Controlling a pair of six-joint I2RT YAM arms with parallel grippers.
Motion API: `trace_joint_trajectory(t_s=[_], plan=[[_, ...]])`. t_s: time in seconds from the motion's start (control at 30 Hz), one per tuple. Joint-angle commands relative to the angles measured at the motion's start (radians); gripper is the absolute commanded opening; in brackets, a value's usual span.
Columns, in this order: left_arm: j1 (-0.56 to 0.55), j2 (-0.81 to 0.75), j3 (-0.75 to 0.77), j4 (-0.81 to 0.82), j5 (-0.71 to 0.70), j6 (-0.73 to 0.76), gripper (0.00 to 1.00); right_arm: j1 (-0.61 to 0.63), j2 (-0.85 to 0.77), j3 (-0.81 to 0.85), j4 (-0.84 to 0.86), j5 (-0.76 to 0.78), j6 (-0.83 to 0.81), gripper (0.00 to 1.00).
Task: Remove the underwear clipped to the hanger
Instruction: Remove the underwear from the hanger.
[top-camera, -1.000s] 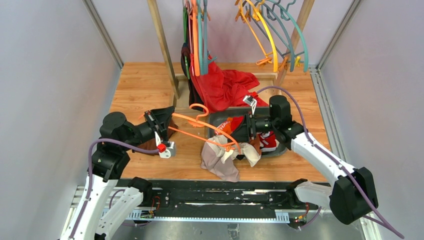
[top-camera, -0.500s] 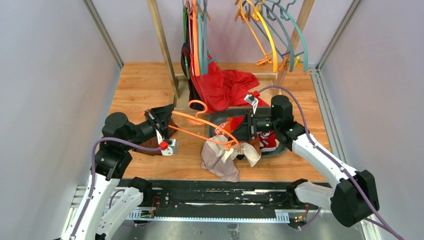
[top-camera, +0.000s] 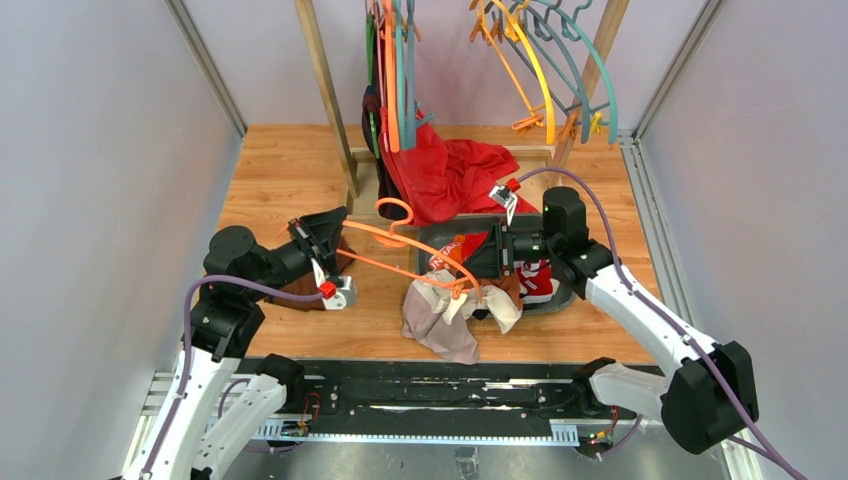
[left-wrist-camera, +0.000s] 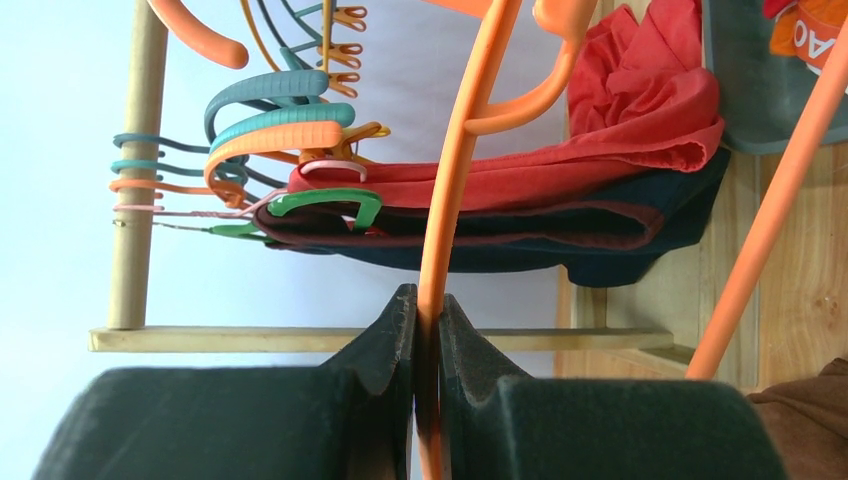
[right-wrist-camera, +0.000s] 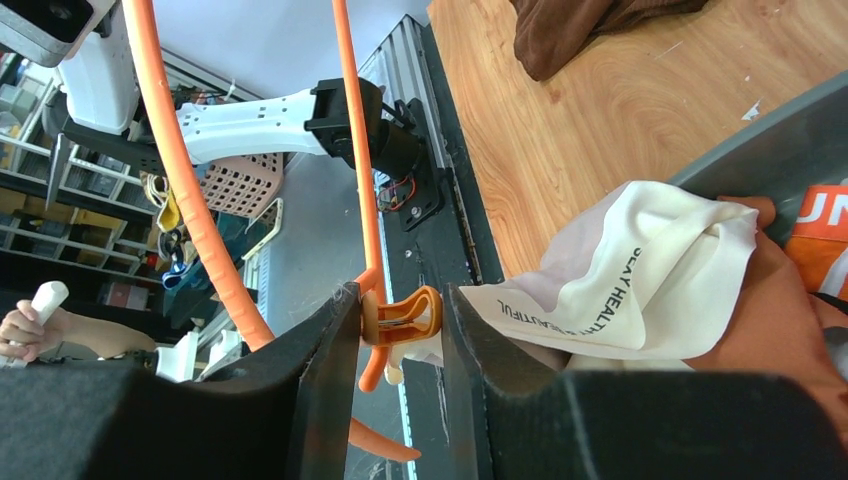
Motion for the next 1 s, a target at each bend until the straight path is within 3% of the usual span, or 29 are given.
trace_joint_trajectory(t_s=[0.0,0.47,0.6,0.7,0.77,0.97], plan=[[-0.004,-0.012,-0.01,0.071,-0.014,-0.027,0.0,-0.009,0.003,0.072,-0.067,0.017,-0.06,0.01],[-0.004,-0.004,0.015,0.122,-0.061,-0.118,0.0,-0.009,0.012,0.126,-0.133,0.023,-0.127,0.01],[-0.004,-0.009,-0.006,0.121,-0.063,-0.099,0.0,-0.008,0.009,0.139,-0.153,0.018,-0.148,0.21],[-0.004,-0.011,-0.013,0.104,-0.063,-0.082,0.0,-0.01,0.014,0.178,-0.223,0.022,-0.202,0.48],[-0.004,-0.013,-0.014,0.092,-0.065,-0.081,0.0,-0.012,0.015,0.209,-0.264,0.029,-0.242,0.61],[-0.004,-0.019,-0.017,0.055,-0.065,-0.081,0.0,-0.042,0.001,0.275,-0.305,0.058,-0.293,0.68]])
